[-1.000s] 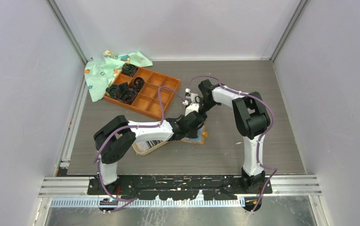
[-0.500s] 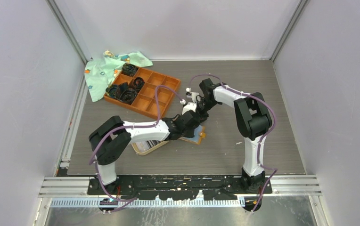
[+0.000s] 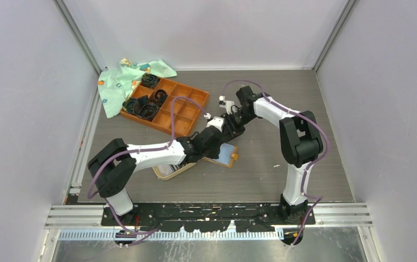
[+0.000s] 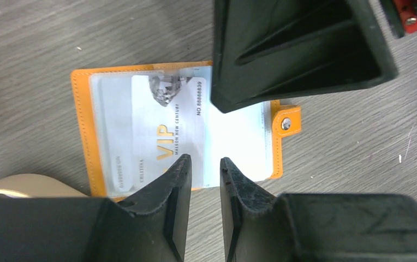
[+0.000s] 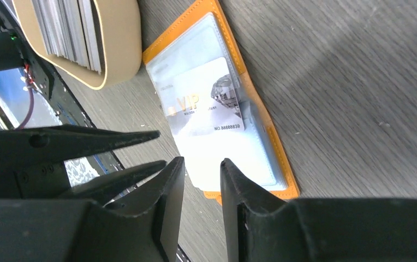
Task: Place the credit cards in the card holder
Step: Insert the credit card into the card holder.
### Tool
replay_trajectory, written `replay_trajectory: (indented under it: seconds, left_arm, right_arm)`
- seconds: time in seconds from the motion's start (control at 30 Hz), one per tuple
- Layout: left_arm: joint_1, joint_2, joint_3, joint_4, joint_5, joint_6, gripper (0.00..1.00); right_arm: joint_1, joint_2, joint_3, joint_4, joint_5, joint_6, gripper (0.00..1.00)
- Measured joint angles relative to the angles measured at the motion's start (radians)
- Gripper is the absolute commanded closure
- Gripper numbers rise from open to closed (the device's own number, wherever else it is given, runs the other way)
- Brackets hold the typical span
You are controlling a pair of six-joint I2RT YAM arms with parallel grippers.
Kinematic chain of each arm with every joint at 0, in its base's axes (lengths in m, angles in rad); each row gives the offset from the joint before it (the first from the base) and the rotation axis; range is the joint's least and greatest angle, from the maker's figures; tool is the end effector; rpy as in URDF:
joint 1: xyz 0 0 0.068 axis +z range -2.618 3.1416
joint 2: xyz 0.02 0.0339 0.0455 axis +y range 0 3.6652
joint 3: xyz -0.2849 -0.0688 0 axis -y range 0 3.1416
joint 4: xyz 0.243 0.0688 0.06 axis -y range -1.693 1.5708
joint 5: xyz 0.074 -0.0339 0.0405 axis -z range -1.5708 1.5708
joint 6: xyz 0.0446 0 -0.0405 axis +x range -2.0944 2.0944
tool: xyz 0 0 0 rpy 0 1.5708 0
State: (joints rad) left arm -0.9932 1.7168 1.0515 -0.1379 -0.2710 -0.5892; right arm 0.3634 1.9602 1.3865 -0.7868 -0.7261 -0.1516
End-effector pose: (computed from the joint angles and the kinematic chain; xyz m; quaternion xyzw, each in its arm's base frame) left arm 0.2125 -0.3042 0.2084 0.1348 0.9102 -0.1758 0.3499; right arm 0.3514 0.1653 0.1906 -0.2728 0.8895 0.3616 0.0602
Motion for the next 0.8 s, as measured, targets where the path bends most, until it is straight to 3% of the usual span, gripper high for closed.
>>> replay_trajectory:
  seconds: [0.17, 0.3, 0.8]
  left_arm:
    - [0.064, -0.037, -0.021, 0.008, 0.037, 0.027, 0.85]
    - [0.137, -0.036, -0.020, -0.011, 0.047, 0.050, 0.89]
    - [0.209, 0.155, 0.198, -0.265, 0.018, 0.013, 0.91]
  right_arm:
    - [-0.006, -0.030, -0.003, 0.000, -0.002, -0.013, 0.80]
    - [-0.006, -0.030, -0.010, -0.005, -0.002, -0.021, 0.83]
    - [-0.006, -0.014, -0.057, 0.001, 0.000, 0.031, 0.89]
